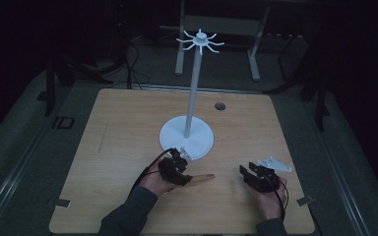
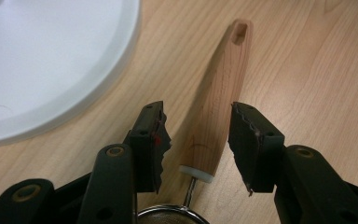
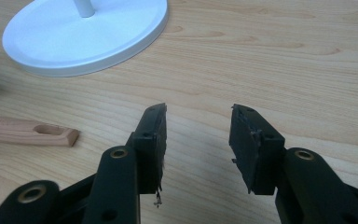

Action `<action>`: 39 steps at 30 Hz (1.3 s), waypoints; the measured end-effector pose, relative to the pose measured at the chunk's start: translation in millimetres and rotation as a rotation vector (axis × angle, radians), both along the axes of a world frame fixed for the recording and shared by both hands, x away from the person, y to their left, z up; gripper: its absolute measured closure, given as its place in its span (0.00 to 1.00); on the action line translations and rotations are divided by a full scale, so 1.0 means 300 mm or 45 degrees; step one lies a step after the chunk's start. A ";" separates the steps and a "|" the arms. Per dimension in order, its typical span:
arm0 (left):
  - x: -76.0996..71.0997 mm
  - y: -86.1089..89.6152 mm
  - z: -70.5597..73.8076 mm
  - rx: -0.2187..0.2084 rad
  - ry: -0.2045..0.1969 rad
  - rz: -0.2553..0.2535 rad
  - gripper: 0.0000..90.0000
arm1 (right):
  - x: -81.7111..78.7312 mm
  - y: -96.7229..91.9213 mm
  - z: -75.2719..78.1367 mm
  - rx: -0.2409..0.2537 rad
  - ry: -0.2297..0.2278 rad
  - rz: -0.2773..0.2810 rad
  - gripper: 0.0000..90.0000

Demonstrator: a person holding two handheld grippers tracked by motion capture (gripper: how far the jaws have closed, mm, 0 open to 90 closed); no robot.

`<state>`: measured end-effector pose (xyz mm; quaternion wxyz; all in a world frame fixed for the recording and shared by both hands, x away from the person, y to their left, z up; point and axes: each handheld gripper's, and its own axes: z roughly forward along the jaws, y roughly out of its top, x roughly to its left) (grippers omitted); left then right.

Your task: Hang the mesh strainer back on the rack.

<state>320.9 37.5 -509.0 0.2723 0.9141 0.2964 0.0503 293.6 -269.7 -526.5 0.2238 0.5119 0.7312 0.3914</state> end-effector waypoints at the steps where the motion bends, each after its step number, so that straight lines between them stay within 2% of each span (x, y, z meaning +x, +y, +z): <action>1: 0.000 -0.003 -0.003 0.005 0.006 -0.005 0.62 | 0.000 0.000 0.000 -0.001 -0.001 0.001 0.62; 12: 0.010 -0.030 -0.035 0.057 0.046 -0.028 0.70 | 0.000 0.001 -0.003 0.002 0.002 -0.002 0.62; 19: 0.034 -0.013 -0.032 0.085 0.075 0.032 0.74 | 0.001 0.001 -0.006 0.000 0.006 0.000 0.62; 22: 0.039 -0.012 -0.033 0.093 0.097 0.040 0.75 | 0.001 0.001 -0.007 0.001 0.007 0.000 0.61; 26: 0.050 -0.024 -0.041 0.145 0.129 0.030 0.73 | 0.002 0.005 -0.010 0.000 0.012 0.003 0.61; 28: 0.050 -0.028 -0.043 0.147 0.136 0.035 0.72 | 0.002 0.005 -0.010 0.000 0.014 0.004 0.61; 32: 0.056 -0.030 -0.041 0.186 0.154 0.019 0.72 | 0.002 0.005 -0.011 -0.001 0.015 0.005 0.61; 39: 0.061 -0.026 -0.043 0.202 0.190 0.022 0.71 | 0.002 0.010 -0.017 -0.002 0.023 0.009 0.61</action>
